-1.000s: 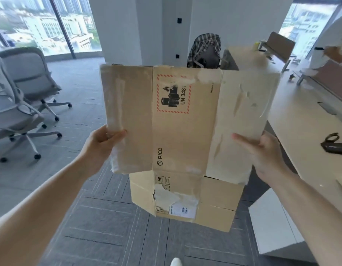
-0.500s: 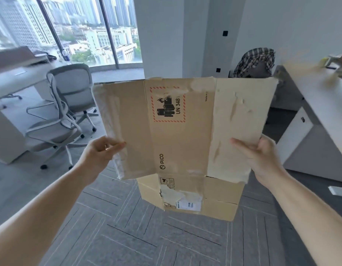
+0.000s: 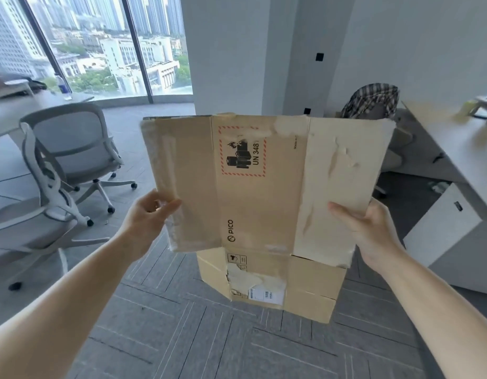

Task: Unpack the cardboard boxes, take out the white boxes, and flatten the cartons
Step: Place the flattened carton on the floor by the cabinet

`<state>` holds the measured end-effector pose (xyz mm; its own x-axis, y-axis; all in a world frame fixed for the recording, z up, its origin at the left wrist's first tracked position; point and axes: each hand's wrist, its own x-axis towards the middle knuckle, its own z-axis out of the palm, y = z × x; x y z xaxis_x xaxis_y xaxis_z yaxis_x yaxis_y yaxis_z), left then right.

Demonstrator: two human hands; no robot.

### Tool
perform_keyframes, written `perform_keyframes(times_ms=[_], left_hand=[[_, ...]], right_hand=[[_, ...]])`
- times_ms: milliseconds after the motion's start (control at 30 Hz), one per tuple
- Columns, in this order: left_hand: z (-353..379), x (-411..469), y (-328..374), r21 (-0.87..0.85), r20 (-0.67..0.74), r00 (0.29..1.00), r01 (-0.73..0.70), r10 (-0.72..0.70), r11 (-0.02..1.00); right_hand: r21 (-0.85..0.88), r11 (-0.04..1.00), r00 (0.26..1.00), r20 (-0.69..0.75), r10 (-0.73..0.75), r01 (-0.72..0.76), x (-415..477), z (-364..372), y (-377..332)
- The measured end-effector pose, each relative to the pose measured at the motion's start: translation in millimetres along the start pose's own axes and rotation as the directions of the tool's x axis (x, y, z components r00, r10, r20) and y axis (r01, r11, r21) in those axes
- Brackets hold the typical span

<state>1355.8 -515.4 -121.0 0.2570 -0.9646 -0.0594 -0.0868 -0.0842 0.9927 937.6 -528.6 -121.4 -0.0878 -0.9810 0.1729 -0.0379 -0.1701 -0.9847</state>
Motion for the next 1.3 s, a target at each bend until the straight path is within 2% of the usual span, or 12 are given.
perform_keyframes(times_ms=[233, 367, 500, 567, 633, 733, 800, 867, 967, 1033, 1167, 1300], left_hand=[[9.0, 171.9, 12.8, 0.117, -0.044, 0.999, -0.016, 0.021, 0.993], [15.9, 267.7, 26.4, 0.099, -0.180, 0.983, 0.038, -0.020, 0.994], [16.9, 356.6, 59.6, 0.383, -0.285, 0.946, -0.038, 0.157, 0.923], [23.6, 396.4, 76.6, 0.539, -0.207, 0.911, -0.198, 0.357, 0.819], [33.8, 442.3, 94.3, 0.633, -0.040, 0.863, -0.369, 0.504, 0.681], [57.8, 521.0, 105.4, 0.666, 0.256, 0.850, -0.500, 0.460, 0.553], [75.4, 573.7, 96.9, 0.604, 0.445, 0.824, -0.566, 0.351, 0.562], [86.4, 625.0, 81.8, 0.503, 0.543, 0.778, -0.603, 0.316, 0.619], [90.8, 679.5, 64.9, 0.455, 0.587, 0.754, -0.609, 0.295, 0.650], [97.3, 770.7, 55.1, 0.431, 0.639, 0.728, -0.606, 0.247, 0.669], [105.7, 806.9, 46.9, 0.361, 0.656, 0.694, -0.634, 0.297, 0.684], [114.4, 891.0, 25.5, 0.390, 0.641, 0.719, -0.606, 0.268, 0.693]], right_hand=[[0.010, 1.000, 1.000, 0.016, 0.014, -0.014, 156.4, 49.6, 41.8], [0.019, 1.000, 0.997, 0.073, 0.017, -0.018, 243.5, 74.5, 62.4], [-0.036, 0.999, 0.991, 0.132, 0.017, -0.012, 342.0, 107.1, 65.5], [-0.068, 0.998, 0.983, 0.181, 0.019, -0.006, 385.9, 127.7, 69.7], [-0.110, 0.994, 0.979, 0.201, 0.023, -0.001, 428.4, 147.9, 78.9], [-0.220, 0.975, 0.975, 0.216, 0.045, 0.004, 490.8, 183.2, 96.9], [-0.302, 0.953, 0.976, 0.209, 0.066, 0.000, 527.6, 208.0, 113.4], [-0.351, 0.936, 0.979, 0.186, 0.081, -0.011, 559.0, 230.4, 129.5], [-0.399, 0.916, 0.979, 0.175, 0.107, -0.029, 586.3, 255.3, 139.0], [-0.438, 0.895, 0.985, 0.105, 0.138, -0.079, 651.7, 277.5, 167.5], [-0.466, 0.877, 0.984, 0.065, 0.164, -0.116, 679.3, 286.5, 176.0], [-0.520, 0.843, 0.980, 0.051, 0.191, -0.137, 757.5, 308.7, 207.7]])
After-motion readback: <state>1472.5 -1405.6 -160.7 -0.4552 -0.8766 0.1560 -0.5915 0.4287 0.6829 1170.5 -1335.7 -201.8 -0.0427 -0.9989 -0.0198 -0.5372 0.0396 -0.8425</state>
